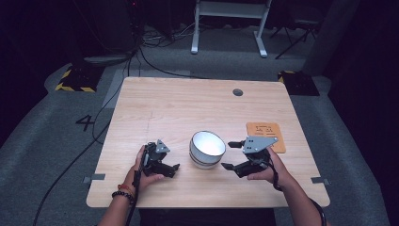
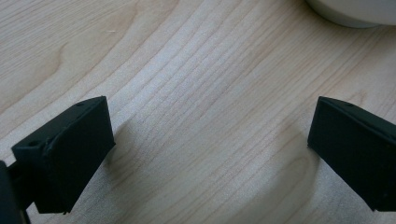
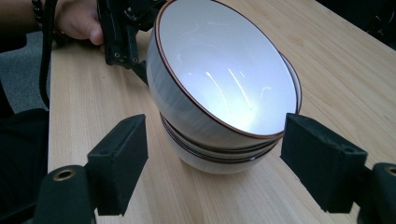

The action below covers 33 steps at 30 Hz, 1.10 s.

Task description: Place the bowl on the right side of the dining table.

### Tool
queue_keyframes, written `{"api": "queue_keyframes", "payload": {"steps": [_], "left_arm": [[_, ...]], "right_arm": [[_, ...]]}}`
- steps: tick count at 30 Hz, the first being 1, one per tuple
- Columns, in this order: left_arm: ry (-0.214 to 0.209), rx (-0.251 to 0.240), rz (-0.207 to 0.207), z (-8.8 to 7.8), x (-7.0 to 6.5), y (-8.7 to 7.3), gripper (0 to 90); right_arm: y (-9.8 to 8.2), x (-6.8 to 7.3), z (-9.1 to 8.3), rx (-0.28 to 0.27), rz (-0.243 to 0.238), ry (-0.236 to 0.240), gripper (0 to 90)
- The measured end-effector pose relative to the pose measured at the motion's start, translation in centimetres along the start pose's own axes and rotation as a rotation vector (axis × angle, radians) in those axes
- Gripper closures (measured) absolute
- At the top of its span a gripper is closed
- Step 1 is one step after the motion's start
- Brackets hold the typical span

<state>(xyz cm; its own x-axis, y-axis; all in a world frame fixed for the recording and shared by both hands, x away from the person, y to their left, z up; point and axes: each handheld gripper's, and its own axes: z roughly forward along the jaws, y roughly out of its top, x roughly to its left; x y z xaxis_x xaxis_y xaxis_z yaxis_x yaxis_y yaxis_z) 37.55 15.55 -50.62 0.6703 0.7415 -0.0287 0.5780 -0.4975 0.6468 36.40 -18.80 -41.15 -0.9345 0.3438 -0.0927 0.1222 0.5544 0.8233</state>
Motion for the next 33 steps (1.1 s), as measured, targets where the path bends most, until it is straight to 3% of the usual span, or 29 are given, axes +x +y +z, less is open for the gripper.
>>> {"api": "queue_keyframes", "payload": {"steps": [12, 33], "left_arm": [[0.000, 0.000, 0.000, 0.0, 0.0, 0.0, 0.4], [0.000, 0.000, 0.000, 0.0, 0.0, 0.0, 0.4]], "right_arm": [[1.3, 0.5, 1.3, -0.001, -0.030, 0.038, 23.2], [2.0, 0.3, 3.0, -0.003, -0.012, 0.078, 24.7]]}}
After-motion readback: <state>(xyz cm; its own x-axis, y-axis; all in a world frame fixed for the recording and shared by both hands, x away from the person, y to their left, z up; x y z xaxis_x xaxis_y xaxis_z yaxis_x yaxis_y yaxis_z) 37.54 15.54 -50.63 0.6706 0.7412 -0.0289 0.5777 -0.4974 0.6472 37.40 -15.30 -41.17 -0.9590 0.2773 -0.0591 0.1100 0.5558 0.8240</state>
